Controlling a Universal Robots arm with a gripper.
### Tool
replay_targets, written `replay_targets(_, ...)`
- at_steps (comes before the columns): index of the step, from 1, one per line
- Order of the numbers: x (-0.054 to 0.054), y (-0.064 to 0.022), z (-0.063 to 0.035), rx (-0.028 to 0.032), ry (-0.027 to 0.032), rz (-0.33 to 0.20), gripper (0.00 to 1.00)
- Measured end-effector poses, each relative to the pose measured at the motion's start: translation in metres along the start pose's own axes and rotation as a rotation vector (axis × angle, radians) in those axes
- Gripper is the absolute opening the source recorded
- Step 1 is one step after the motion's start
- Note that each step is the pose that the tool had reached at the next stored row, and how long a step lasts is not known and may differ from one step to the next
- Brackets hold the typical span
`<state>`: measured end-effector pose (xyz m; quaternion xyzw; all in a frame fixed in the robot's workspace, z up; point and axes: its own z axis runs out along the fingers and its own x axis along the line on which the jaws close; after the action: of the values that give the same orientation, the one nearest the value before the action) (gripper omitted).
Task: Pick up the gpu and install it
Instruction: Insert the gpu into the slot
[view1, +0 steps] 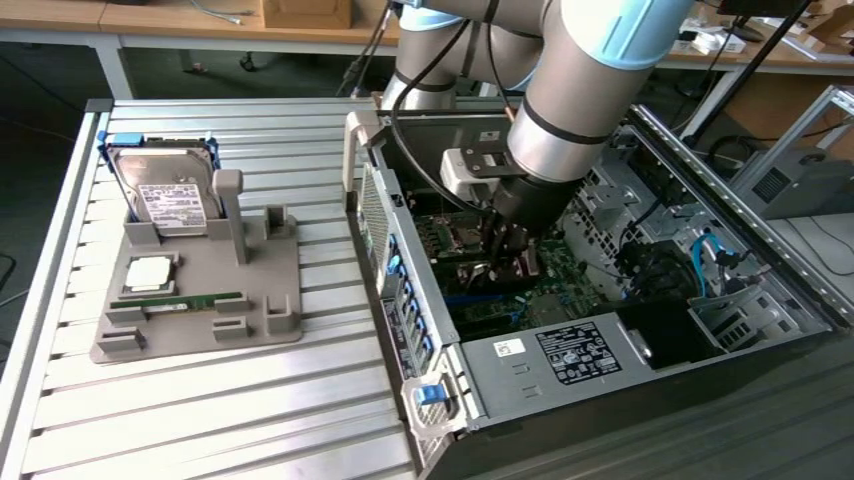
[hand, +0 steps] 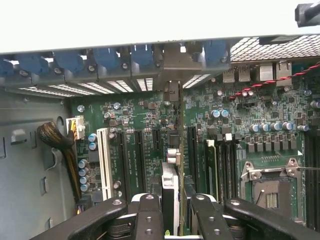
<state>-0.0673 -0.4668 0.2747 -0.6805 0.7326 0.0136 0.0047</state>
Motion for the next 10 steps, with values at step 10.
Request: replay_targets(10, 0.0002, 0.0004, 0.0034, -0.0001, 0.0000, 0.000, 0.27)
